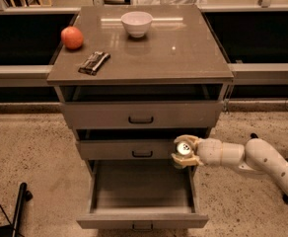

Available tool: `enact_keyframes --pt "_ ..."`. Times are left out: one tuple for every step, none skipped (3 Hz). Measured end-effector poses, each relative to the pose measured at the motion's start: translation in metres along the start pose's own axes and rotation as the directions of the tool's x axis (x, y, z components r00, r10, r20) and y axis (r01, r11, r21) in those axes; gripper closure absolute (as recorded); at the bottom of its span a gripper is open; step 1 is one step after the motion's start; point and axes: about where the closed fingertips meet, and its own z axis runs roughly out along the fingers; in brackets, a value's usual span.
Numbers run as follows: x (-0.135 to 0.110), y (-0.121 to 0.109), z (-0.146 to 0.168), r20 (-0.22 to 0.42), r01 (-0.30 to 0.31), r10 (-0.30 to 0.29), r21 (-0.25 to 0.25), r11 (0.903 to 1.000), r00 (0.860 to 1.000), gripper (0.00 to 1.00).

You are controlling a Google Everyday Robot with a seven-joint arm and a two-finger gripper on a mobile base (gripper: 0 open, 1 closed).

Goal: Place green can into bottom drawer

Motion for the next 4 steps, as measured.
enact_keyframes --pt "-0.004 0.001 -0.001 0.013 0.007 -0.007 -0.017 0.9998 1.000 1.00" --pt "0.030 -0.003 0.010 -0.005 0.012 -0.012 -0.019 0.9998 1.000 1.00" --pt "0.115 0.004 0.029 0.034 -0.001 0.001 -0.013 0.9999 0.999 1.00" --pt "0.199 0.033 0.053 0.045 -0.076 0.078 -0.034 0.9965 0.996 1.00"
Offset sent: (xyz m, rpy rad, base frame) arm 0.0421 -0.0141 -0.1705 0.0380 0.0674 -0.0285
